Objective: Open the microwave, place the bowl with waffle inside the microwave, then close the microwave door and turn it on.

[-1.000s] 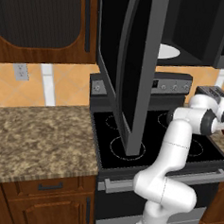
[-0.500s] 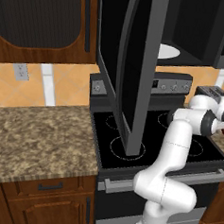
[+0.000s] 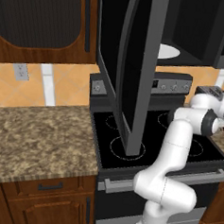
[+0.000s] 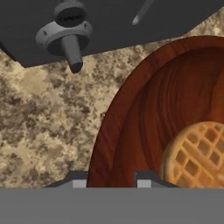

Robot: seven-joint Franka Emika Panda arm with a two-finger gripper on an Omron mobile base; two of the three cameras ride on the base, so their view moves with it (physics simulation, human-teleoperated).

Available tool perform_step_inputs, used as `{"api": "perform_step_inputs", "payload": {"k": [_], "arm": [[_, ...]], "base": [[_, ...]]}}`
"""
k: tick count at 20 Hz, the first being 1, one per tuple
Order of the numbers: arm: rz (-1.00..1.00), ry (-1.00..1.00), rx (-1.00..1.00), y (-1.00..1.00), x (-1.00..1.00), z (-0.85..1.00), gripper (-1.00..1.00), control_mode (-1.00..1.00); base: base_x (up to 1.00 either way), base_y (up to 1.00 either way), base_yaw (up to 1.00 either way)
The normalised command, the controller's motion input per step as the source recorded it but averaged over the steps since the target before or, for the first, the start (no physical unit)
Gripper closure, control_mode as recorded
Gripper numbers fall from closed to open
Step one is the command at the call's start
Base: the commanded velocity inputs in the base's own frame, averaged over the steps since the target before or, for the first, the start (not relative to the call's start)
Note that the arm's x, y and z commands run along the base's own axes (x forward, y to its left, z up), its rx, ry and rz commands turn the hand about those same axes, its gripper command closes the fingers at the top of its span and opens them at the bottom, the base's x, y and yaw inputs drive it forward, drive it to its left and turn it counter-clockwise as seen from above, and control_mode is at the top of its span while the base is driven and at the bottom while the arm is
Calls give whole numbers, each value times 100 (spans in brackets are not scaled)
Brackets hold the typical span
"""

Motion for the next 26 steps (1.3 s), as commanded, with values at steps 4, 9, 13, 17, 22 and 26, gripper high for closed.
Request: {"api": "perform_step_inputs", "payload": {"k": [4, 9, 13, 17, 22, 26], "arm": [[0, 0, -6, 12, -39, 19, 100, -100], [7, -4, -7, 8, -55, 18, 100, -100], [26, -21, -14, 38, -79, 35, 100, -100], [32, -43, -9, 12, -81, 36, 100, -100], [32, -39, -11, 10, -88, 36, 100, -100], [36, -2, -15, 26, -40, 98, 100, -100]], "base": [[0, 0, 0], [0, 0, 0], [0, 0, 0], [0, 0, 0], [0, 0, 0], [0, 0, 0]]}}
